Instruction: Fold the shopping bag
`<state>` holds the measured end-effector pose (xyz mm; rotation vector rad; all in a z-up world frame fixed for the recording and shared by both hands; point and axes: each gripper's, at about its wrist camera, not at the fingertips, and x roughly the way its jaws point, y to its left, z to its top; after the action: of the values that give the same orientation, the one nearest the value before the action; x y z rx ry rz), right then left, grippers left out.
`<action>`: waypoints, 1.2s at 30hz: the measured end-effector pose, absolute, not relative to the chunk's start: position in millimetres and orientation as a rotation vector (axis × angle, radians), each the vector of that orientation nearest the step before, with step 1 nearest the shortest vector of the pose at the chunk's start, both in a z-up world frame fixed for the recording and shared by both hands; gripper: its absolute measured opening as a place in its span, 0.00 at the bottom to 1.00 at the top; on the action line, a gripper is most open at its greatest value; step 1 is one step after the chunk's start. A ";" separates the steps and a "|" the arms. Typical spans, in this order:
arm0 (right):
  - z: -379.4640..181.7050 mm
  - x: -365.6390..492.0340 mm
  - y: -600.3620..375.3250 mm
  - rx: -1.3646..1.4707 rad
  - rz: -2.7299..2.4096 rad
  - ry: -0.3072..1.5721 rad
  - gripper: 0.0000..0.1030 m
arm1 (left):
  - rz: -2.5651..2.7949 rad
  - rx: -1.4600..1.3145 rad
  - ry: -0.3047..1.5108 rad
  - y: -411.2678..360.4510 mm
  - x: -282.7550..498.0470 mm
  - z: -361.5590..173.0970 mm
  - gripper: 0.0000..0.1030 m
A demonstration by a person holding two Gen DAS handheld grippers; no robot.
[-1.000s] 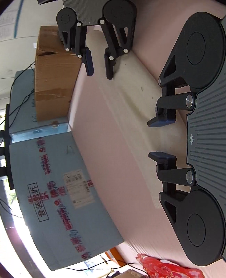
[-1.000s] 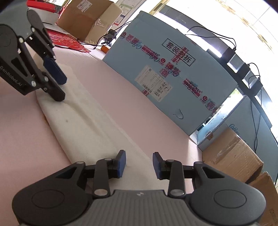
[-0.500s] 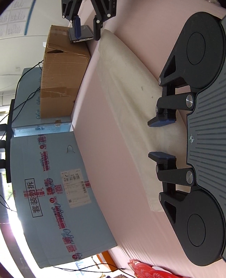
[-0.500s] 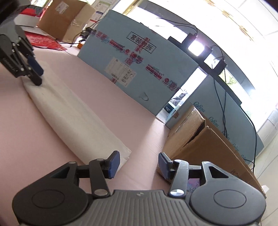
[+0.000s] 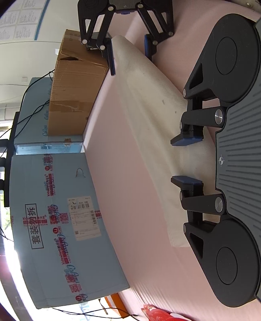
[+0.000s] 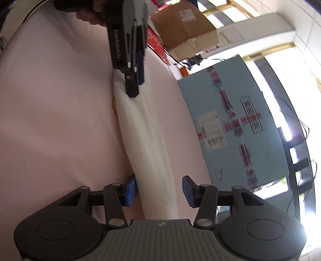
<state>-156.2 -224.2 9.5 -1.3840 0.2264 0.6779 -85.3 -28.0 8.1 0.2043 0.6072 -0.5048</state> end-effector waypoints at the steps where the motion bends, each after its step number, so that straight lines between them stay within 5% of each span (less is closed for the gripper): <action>1: 7.5 -156.4 -221.4 -1.414 0.713 0.221 0.25 | -0.507 0.211 0.606 -27.5 -85.4 8.7 0.35; 2: 6.9 -154.7 -219.8 -1.428 0.755 0.240 0.13 | -0.505 0.228 0.599 -27.3 -85.7 9.9 0.40; 9: 36.2 -136.4 -235.3 -1.236 0.867 0.398 0.12 | -0.769 0.363 0.444 -39.7 -107.2 30.1 0.51; 16: 75.3 -105.9 -276.1 -0.825 0.945 0.632 0.11 | -0.891 0.468 0.513 -53.5 -103.9 19.4 0.50; 18: 80.4 -91.0 -291.7 -0.692 0.959 0.719 0.11 | -0.915 0.360 0.590 -37.0 -91.1 17.8 0.31; 21: 82.5 -64.1 -314.9 -0.467 0.981 0.856 0.14 | -0.951 0.065 0.690 -4.3 -70.4 11.0 0.23; 27: 78.9 -17.9 -366.3 -0.095 0.881 0.995 0.27 | -0.880 -0.235 0.770 32.4 -54.1 -7.7 0.15; 36: 76.4 -9.8 -390.1 0.104 0.623 1.054 0.25 | -0.848 -0.368 0.820 54.7 -45.5 -15.4 0.14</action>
<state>-9.8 -390.1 76.4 0.1045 1.0545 0.6226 -45.5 54.7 -15.4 -0.3675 0.8197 -0.8483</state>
